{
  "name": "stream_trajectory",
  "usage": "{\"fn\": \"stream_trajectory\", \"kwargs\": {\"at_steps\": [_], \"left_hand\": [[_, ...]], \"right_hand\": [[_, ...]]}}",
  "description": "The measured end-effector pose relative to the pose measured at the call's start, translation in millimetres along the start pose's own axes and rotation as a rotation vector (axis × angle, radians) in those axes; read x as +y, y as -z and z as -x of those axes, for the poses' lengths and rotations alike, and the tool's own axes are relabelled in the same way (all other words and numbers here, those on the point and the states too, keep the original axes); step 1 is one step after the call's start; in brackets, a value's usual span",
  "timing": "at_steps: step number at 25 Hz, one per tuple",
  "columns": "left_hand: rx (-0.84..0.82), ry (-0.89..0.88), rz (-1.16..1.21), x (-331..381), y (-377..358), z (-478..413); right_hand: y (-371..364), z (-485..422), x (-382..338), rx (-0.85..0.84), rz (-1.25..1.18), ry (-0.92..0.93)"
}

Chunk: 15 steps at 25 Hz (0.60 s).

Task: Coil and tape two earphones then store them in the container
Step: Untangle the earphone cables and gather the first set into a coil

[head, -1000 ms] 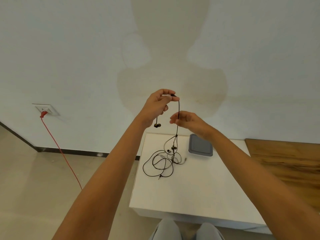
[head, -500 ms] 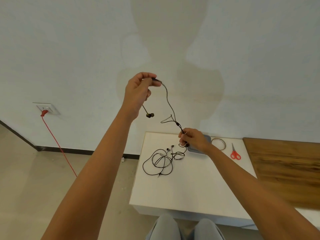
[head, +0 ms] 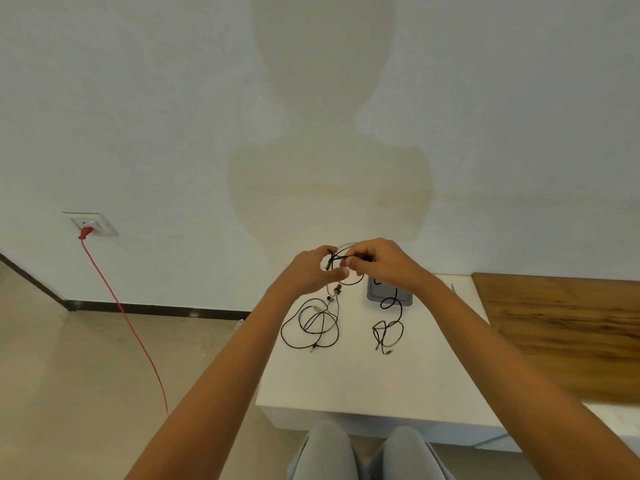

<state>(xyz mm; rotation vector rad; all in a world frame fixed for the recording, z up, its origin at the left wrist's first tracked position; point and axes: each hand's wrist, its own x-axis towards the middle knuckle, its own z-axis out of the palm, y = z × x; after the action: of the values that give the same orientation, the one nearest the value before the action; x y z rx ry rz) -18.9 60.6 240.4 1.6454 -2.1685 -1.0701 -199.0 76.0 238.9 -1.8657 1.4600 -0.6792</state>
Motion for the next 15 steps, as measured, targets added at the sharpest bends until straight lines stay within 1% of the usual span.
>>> {"fn": "stream_trajectory", "kwargs": {"at_steps": [2,4,5,7,8,10,12,15], "left_hand": [[0.094,-0.02,-0.042,5,-6,1],[0.187,-0.076,0.014,10,-11,4],[0.195,-0.129,0.06,12,-13,5],[0.14,-0.247,0.092,16,-15,7],[0.112,-0.275,0.074,19,-16,9],[0.095,-0.25,0.093,20,-17,11],[0.044,-0.199,0.253,16,-19,13],[-0.035,-0.12,0.622,11,-25,16]], "right_hand": [[4,6,-3,-0.025,0.069,0.005],[8,11,-1,-0.055,0.097,-0.005],[10,14,1,-0.066,0.09,-0.012],[12,19,4,-0.052,0.035,-0.035],[14,22,5,-0.038,-0.014,-0.046],[19,28,8,-0.027,-0.123,-0.071],[22,33,12,-0.035,-0.187,-0.09],[23,38,21,-0.079,-0.232,-0.077]]}}
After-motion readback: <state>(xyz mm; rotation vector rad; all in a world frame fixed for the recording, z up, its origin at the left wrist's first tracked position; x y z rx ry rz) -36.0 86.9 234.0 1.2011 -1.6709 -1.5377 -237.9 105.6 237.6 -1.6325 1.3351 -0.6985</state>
